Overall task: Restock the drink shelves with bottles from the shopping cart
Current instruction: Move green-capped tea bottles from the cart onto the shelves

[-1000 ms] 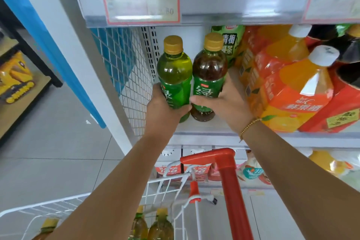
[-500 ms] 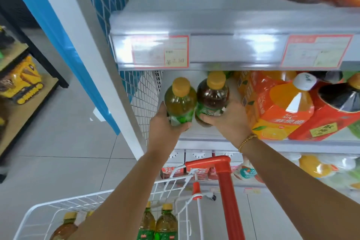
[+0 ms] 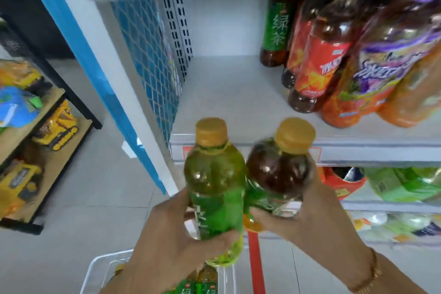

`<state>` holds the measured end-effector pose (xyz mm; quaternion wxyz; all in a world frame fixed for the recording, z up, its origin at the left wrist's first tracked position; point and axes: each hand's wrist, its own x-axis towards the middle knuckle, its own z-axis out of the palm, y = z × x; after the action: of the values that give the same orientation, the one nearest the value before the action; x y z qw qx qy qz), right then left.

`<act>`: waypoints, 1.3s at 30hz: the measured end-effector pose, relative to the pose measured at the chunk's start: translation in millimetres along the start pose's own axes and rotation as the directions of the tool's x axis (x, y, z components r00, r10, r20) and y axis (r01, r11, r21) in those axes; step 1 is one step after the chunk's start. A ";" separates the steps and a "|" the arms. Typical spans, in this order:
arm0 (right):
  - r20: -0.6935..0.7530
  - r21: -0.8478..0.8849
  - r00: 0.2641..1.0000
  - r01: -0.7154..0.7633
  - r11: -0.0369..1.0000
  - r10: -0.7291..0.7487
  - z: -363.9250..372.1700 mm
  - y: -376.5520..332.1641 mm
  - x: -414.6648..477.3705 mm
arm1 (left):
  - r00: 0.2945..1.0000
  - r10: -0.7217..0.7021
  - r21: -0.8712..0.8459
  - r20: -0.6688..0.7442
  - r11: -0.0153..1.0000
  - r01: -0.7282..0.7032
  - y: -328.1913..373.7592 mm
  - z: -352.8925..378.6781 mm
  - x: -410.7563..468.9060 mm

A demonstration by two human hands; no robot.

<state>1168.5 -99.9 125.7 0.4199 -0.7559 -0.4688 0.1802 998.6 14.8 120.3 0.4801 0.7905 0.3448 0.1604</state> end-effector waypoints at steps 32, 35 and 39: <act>-0.432 -0.136 0.900 -0.127 0.983 0.057 18.4 32.6 209.5 | 0.941 0.083 0.180 -0.329 0.983 -0.024 22.4 -11.0 246.6; -0.446 -0.106 0.886 -0.193 0.975 0.127 23.2 30.7 226.6 | 0.949 0.081 0.203 -0.303 0.979 -0.018 22.3 -12.9 251.7; -0.469 -0.091 0.865 -0.247 0.965 0.177 20.0 29.1 263.0 | 0.918 0.086 0.141 -0.388 0.989 -0.033 33.0 -7.3 271.4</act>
<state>1301.7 129.5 122.5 0.4387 -0.8529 -0.2829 0.0072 1200.1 199.4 131.5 0.3429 0.7822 0.4197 0.3072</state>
